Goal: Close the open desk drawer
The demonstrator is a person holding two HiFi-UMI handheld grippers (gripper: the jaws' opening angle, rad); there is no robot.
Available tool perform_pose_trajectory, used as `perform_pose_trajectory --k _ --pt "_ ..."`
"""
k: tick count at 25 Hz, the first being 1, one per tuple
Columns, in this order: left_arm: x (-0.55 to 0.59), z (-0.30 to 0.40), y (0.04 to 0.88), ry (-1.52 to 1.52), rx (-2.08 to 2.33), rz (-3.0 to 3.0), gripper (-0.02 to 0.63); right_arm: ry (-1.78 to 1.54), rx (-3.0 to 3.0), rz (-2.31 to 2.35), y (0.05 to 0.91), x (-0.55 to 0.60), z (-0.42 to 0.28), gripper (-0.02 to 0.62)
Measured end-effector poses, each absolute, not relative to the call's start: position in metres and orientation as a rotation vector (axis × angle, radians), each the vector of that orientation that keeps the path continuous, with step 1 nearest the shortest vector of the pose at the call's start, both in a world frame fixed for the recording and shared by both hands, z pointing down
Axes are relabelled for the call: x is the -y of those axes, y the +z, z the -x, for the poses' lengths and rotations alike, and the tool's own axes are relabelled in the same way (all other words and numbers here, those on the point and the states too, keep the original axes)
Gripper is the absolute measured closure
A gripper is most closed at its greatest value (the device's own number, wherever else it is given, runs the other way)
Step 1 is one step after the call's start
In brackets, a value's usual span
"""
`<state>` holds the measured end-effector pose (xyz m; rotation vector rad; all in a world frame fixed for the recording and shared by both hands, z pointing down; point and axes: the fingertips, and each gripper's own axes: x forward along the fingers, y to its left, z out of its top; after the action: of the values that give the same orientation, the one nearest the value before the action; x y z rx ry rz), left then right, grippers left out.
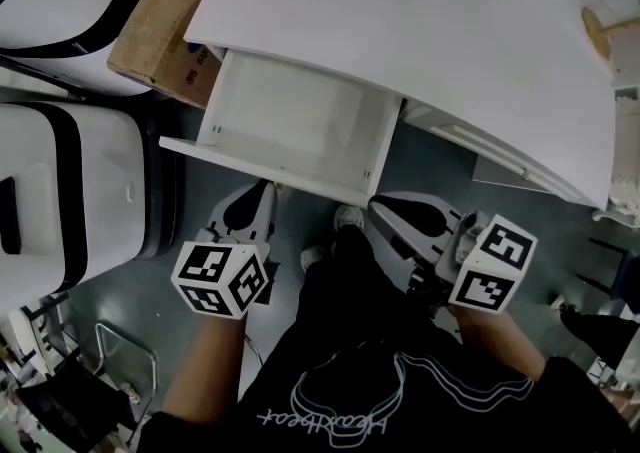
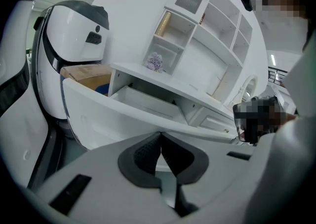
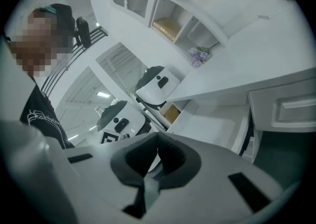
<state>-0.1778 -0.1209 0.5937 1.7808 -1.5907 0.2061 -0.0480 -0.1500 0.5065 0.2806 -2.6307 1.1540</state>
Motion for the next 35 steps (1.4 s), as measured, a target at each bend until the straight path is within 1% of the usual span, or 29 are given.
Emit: perform_pose_trajectory --k 13,19,35 --pt "0.159 0.181 0.594 0.204 1.606 -1.770 0.601 1.151 2.628 -0.322 0.505 0.179 0.030 0.589" --pt "0.177 0.180 0.594 0.197 1.617 -1.763 0.600 1.050 2.613 -0.288 0.508 0.187 0.026 0.589" --pt "0.233 0.182 0.594 0.189 1.649 -1.774 0.601 1.035 2.643 -0.273 0.498 0.234 0.014 0.589"
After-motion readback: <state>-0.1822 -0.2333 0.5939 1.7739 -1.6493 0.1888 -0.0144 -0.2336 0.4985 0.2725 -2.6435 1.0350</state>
